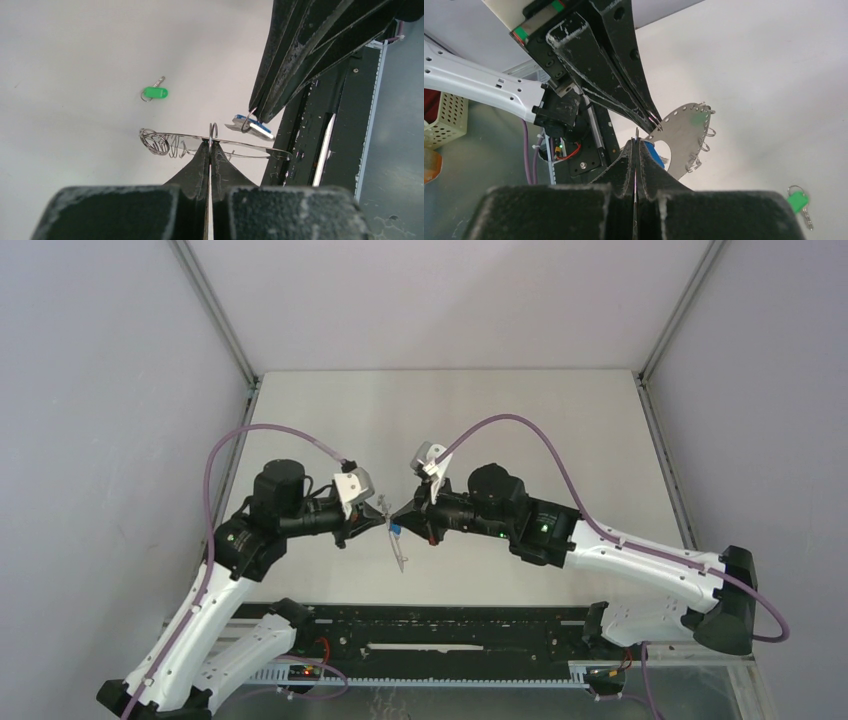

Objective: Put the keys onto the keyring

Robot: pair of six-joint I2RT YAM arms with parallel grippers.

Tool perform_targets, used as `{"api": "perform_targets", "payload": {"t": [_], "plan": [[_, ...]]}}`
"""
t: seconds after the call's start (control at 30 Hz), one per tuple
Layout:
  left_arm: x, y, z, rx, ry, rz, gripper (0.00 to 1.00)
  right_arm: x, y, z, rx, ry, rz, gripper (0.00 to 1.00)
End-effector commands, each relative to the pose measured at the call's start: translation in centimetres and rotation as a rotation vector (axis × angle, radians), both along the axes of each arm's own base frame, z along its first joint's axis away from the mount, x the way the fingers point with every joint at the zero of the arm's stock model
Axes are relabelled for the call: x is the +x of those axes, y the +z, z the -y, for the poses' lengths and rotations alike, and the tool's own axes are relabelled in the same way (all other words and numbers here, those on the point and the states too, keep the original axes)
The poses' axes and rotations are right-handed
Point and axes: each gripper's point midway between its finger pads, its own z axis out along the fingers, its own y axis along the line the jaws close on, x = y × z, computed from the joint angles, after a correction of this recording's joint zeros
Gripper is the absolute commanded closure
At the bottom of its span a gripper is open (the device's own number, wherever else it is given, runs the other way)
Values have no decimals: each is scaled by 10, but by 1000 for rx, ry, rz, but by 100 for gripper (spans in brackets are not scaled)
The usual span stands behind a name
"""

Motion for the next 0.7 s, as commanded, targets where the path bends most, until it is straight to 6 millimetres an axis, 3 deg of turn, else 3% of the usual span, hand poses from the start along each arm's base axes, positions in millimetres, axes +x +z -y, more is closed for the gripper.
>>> {"api": "perform_targets", "payload": {"t": [0.0,0.37,0.67], "plan": [[2,4,4,-26,4,12,100,0,33,-12,76,11,56,100],[3,3,3,-18,2,27,100,5,34,-21,72,4,58,100],[3,6,0,-15,7,65,100,12,21,-18,18,-33,39,100]]}}
